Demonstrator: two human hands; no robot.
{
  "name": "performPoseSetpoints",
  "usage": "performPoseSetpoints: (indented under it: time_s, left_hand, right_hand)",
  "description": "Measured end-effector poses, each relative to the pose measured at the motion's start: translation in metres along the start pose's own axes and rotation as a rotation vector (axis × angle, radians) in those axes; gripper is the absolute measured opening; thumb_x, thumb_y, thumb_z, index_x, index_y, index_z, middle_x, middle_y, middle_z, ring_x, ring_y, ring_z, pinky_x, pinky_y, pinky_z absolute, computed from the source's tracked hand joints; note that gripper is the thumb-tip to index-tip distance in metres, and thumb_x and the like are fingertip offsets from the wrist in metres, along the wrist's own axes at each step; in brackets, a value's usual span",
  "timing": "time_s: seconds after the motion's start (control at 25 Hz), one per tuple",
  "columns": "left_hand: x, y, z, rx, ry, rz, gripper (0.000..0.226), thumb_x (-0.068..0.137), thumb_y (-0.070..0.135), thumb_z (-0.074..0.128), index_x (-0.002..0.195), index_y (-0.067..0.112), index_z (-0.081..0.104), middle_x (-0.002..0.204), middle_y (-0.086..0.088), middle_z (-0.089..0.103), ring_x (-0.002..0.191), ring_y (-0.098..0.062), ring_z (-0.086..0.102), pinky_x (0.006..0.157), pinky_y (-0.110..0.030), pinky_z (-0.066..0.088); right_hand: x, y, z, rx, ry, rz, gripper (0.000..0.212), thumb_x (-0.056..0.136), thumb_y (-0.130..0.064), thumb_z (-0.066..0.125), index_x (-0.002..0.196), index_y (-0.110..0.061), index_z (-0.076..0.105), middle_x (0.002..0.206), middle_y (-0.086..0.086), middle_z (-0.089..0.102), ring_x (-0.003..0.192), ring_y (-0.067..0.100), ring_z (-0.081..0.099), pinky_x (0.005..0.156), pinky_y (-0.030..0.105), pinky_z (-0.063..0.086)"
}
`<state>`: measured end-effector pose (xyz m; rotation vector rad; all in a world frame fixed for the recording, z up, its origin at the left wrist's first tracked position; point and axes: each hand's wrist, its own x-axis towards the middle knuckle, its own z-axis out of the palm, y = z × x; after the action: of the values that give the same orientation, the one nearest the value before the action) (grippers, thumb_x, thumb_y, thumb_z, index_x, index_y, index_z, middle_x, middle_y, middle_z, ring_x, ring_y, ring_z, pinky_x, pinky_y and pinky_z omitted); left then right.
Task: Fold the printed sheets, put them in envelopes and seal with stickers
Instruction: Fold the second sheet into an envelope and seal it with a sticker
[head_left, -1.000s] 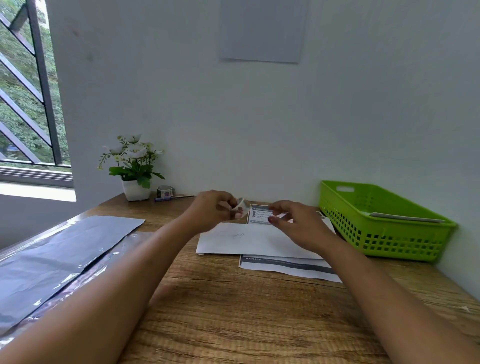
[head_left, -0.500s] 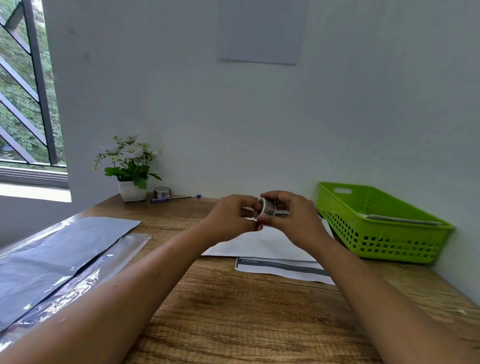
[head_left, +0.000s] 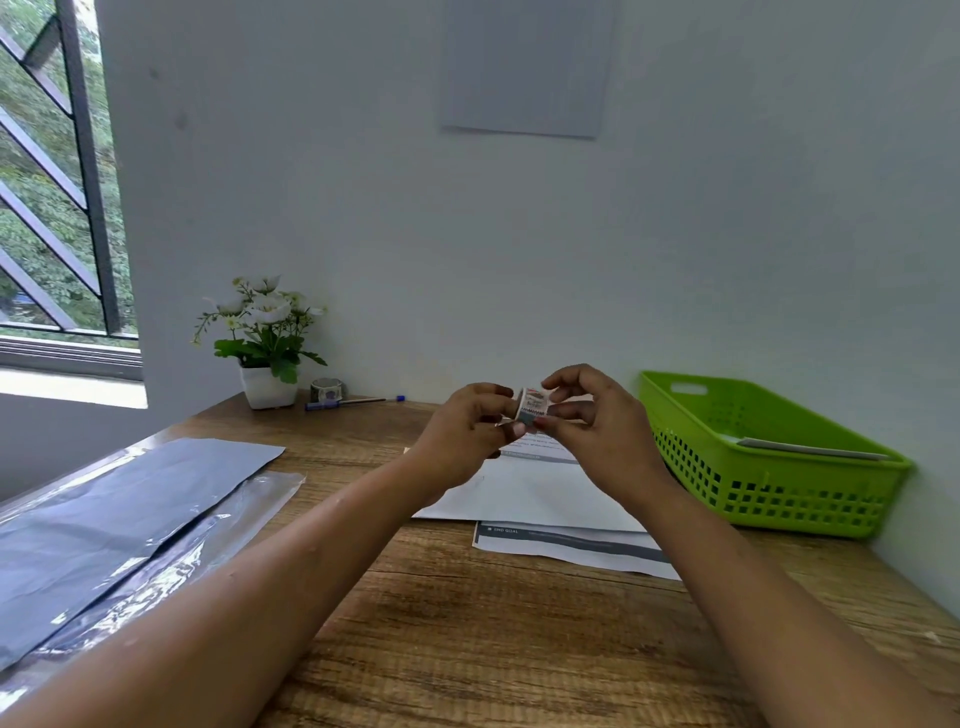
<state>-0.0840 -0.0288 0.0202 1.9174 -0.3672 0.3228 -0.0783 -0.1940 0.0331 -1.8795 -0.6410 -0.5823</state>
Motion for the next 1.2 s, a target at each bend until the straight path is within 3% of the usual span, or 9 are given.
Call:
performPoseSetpoints:
  time_s: [0.16, 0.32, 0.48, 0.68, 0.84, 1.0, 1.2]
  left_hand:
    - [0.000, -0.003, -0.008, 0.164, 0.016, 0.101, 0.016, 0.087, 0.013, 0.064, 0.101, 0.016, 0.071, 0.119, 0.005, 0.048, 0.110, -0.018, 0.051, 0.088, -0.039, 0.054]
    - [-0.005, 0.002, -0.008, 0.082, -0.003, 0.067, 0.011, 0.086, 0.014, 0.064, 0.086, 0.024, 0.068, 0.098, 0.004, 0.052, 0.093, -0.026, 0.058, 0.082, -0.040, 0.057]
    - [-0.006, 0.002, -0.009, -0.023, -0.108, 0.002, 0.014, 0.089, 0.013, 0.061, 0.087, 0.026, 0.068, 0.084, 0.006, 0.063, 0.082, -0.012, 0.058, 0.081, -0.032, 0.053]
    - [-0.006, 0.001, -0.008, -0.037, -0.127, -0.018, 0.015, 0.091, 0.011, 0.058, 0.090, 0.023, 0.066, 0.085, 0.002, 0.064, 0.079, -0.011, 0.058, 0.079, -0.029, 0.053]
    - [-0.004, 0.001, -0.006, -0.031, -0.132, -0.029, 0.010, 0.092, 0.014, 0.057, 0.093, 0.020, 0.066, 0.087, 0.001, 0.065, 0.079, -0.010, 0.059, 0.078, -0.028, 0.053]
    - [-0.004, 0.001, -0.003, -0.016, -0.141, -0.041, 0.014, 0.092, 0.016, 0.058, 0.101, 0.010, 0.065, 0.088, -0.002, 0.065, 0.075, -0.008, 0.058, 0.072, -0.024, 0.051]
    - [-0.005, 0.001, -0.004, 0.046, -0.146, -0.037, 0.018, 0.092, 0.013, 0.057, 0.107, 0.010, 0.065, 0.094, -0.005, 0.065, 0.077, -0.009, 0.056, 0.076, -0.028, 0.051]
  right_hand:
    - [-0.001, 0.003, 0.001, 0.083, -0.062, 0.084, 0.031, 0.080, -0.009, 0.072, 0.107, -0.022, 0.064, 0.109, -0.004, 0.067, 0.084, 0.012, 0.069, 0.074, 0.020, 0.054]
    - [-0.001, 0.002, -0.001, -0.071, -0.038, -0.030, 0.013, 0.081, -0.010, 0.072, 0.092, -0.017, 0.071, 0.088, -0.006, 0.071, 0.069, 0.002, 0.066, 0.063, 0.008, 0.047]
    - [-0.001, 0.002, 0.000, -0.127, -0.024, -0.059, 0.004, 0.083, -0.011, 0.070, 0.085, -0.014, 0.071, 0.079, -0.005, 0.070, 0.071, 0.006, 0.065, 0.062, 0.007, 0.045]
    - [-0.006, 0.001, -0.001, -0.537, -0.015, -0.252, 0.010, 0.090, -0.025, 0.060, 0.090, -0.017, 0.065, 0.084, -0.005, 0.063, 0.070, 0.014, 0.053, 0.064, 0.032, 0.045]
    - [-0.008, -0.001, -0.001, -0.664, 0.007, -0.260, 0.014, 0.096, -0.029, 0.050, 0.096, -0.019, 0.059, 0.093, -0.004, 0.062, 0.078, 0.020, 0.059, 0.061, 0.031, 0.042]
    - [-0.007, 0.003, -0.001, -0.616, 0.017, -0.201, 0.012, 0.097, -0.026, 0.046, 0.096, -0.020, 0.056, 0.090, -0.005, 0.061, 0.076, 0.019, 0.057, 0.059, 0.029, 0.037]
    - [-0.004, 0.009, 0.003, -0.382, 0.058, -0.117, 0.008, 0.096, -0.021, 0.050, 0.089, -0.019, 0.054, 0.085, -0.001, 0.065, 0.070, 0.024, 0.064, 0.062, 0.039, 0.051]
